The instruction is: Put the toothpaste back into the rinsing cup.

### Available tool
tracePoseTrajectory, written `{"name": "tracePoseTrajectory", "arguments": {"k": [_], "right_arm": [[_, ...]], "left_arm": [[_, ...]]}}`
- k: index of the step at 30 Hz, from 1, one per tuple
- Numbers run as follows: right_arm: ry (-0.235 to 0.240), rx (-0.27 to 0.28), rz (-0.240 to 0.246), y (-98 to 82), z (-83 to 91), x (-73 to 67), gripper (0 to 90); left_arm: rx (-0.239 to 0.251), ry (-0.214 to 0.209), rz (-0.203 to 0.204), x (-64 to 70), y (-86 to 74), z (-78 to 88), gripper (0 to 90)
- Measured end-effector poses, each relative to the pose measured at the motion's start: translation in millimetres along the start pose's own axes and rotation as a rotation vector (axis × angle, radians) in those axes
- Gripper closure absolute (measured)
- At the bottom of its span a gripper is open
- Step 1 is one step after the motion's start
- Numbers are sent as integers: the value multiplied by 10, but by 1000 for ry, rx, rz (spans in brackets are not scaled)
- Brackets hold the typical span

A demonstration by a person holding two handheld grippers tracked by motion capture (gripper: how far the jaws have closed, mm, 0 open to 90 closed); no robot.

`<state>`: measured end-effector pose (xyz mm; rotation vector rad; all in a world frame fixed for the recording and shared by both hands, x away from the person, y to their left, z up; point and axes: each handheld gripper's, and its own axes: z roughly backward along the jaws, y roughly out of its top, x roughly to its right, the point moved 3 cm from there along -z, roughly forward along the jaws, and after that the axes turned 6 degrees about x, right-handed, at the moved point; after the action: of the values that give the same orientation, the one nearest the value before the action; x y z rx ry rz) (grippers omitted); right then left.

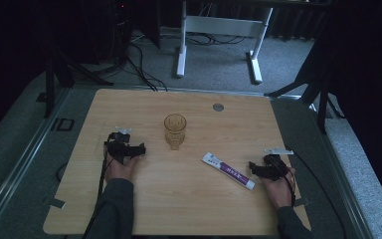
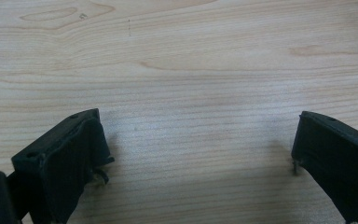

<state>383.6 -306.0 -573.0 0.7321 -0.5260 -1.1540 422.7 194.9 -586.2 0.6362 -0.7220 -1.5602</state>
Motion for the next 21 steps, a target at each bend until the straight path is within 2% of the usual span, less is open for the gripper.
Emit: {"name": "tracePoseTrajectory", "arguments": {"k": [8,15,21], "right_arm": [[0,-10,-1,16,20,-15,412],[14,-17,12,55,43,-50,440],[-8,-31,35,118,90,-76,476]], "left_arm": [[0,2,1,0,1,-2,20],[0,2,0,0,1,-2,21],[-1,2,0,0,1,-2,20]]}}
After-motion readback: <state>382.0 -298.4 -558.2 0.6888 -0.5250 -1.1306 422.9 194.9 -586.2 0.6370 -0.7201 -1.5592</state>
